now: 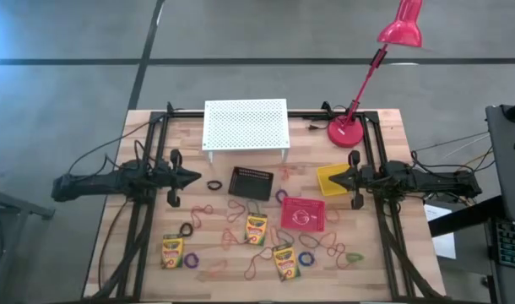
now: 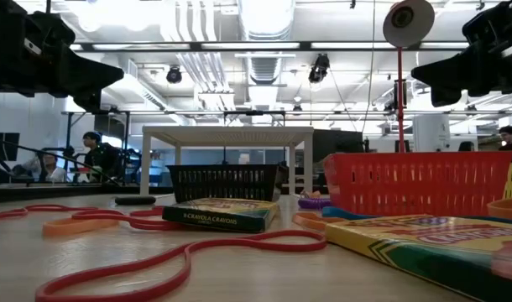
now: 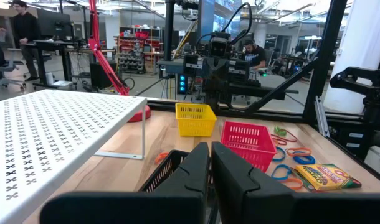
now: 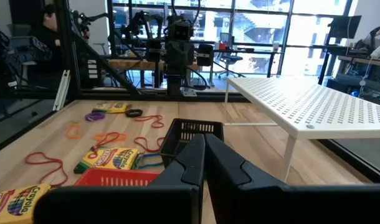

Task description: Pick & Place Office Desk Supplies

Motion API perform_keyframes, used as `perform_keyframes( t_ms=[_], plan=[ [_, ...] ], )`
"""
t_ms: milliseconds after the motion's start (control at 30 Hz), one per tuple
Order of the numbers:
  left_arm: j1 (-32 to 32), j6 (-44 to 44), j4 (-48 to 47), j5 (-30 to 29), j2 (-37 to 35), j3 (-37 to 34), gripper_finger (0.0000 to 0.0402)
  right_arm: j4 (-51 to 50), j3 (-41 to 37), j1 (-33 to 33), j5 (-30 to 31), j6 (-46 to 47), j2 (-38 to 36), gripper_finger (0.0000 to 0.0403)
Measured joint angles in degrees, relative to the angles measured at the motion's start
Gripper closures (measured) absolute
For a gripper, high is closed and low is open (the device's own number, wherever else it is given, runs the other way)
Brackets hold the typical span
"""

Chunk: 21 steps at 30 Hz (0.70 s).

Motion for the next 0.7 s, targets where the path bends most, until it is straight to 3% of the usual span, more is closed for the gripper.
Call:
perform_keyframes(
  t_ms=[467,700],
  plan=[
    [0.00,0.00,0.00,0.00,0.00,0.00,0.0375,2.00,0.00,0.00,0.42,-0.68,0.20,0.0394],
    [0.00,0.00,0.00,0.01,0.02,0.00,0.0375,8.36,0.00,-0.02,1.96,20.87,0.51,0.0394]
  ],
)
